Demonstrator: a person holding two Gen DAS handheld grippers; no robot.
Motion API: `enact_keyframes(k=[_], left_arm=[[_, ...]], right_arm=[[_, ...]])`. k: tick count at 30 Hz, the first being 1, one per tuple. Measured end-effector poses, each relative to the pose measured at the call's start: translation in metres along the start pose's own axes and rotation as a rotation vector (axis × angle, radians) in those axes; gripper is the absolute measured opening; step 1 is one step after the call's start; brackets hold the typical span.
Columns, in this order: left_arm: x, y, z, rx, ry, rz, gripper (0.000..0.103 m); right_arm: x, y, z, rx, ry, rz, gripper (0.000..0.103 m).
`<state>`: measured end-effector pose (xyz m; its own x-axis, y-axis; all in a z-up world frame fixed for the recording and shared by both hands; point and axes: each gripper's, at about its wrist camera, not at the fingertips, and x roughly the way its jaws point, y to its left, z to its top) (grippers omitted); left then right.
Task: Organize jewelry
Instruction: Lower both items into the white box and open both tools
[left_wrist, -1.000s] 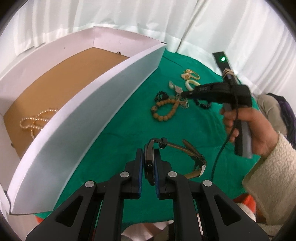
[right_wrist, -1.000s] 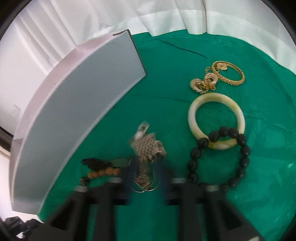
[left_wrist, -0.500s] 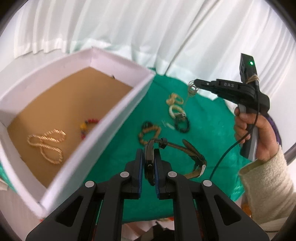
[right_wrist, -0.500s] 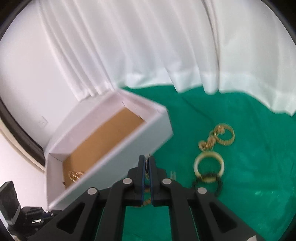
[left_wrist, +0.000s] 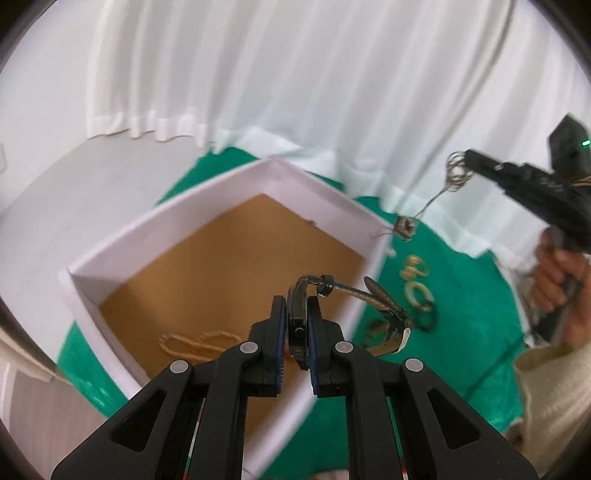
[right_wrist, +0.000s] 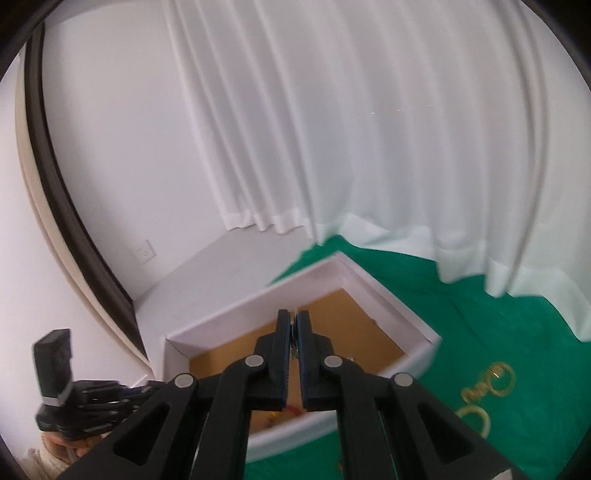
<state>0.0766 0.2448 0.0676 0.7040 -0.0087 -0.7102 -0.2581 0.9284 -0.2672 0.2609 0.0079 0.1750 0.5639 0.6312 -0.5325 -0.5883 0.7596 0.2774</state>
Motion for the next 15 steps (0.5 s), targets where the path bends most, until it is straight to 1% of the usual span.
enact_keyframes(k=[3, 7, 10, 12, 15], left_arm=[[0.034, 0.023, 0.010, -0.036, 0.040, 0.046, 0.009], [0.082, 0.052, 0.013, -0.078, 0.113, 0.107, 0.009], [0.107, 0.067, 0.007, -0.108, 0.174, 0.145, 0.009], [0.123, 0.076, 0.000, -0.129, 0.215, 0.169, 0.009], [0.137, 0.083, -0.008, -0.151, 0.257, 0.183, 0.009]], right_arm=[[0.037, 0.014, 0.004, -0.016, 0.030, 0.017, 0.004], [0.091, 0.023, -0.005, -0.030, 0.104, 0.026, 0.004], [0.133, 0.024, -0.022, -0.019, 0.181, 0.033, 0.004], [0.162, 0.023, -0.039, -0.021, 0.243, 0.020, 0.004], [0.190, 0.025, -0.063, -0.021, 0.321, 0.013, 0.004]])
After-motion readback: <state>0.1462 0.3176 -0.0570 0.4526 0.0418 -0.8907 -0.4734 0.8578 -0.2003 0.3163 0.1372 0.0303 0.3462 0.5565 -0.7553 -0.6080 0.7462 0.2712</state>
